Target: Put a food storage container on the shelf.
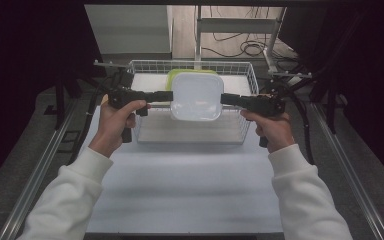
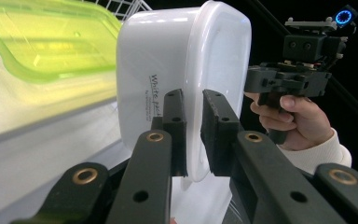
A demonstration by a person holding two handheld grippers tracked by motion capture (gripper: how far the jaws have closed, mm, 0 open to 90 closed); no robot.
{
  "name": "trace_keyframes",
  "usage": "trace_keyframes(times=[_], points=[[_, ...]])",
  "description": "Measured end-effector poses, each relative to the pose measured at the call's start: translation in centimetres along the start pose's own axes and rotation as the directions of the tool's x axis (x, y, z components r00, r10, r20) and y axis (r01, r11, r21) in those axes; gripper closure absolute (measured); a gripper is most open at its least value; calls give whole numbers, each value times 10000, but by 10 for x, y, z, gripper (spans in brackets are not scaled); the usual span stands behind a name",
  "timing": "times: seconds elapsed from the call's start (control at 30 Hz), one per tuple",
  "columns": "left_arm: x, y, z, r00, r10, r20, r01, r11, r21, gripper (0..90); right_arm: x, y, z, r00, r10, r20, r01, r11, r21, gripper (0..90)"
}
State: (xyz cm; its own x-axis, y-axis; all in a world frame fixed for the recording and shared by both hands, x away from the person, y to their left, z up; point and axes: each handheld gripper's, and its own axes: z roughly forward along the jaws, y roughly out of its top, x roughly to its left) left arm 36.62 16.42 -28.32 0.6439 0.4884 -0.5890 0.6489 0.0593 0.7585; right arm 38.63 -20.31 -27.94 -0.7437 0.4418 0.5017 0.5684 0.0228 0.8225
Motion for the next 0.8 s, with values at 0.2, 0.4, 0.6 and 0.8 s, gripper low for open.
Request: trace_keyframes(times=[0.2, 0.4, 0.6, 0.8], points=[[10, 16, 1, 10000, -66, -12, 65, 10000, -26, 807, -6, 17, 9, 10000, 20, -62, -20, 10000, 9, 794], [19, 31, 6, 9999, -149, -66, 149, 9998, 93, 806, -19, 28, 15, 9998, 204, -76, -204, 9998, -12, 796], [30, 46, 9, 9995, -321, 29, 321, 9995, -24, 806, -27, 42, 22, 9990, 426, -98, -426, 9991, 7, 796], [39, 56, 13, 9987, -518, -12, 518, 9986, -55, 806, -35, 54, 29, 9981, 609, -20, -609, 9981, 70, 795]])
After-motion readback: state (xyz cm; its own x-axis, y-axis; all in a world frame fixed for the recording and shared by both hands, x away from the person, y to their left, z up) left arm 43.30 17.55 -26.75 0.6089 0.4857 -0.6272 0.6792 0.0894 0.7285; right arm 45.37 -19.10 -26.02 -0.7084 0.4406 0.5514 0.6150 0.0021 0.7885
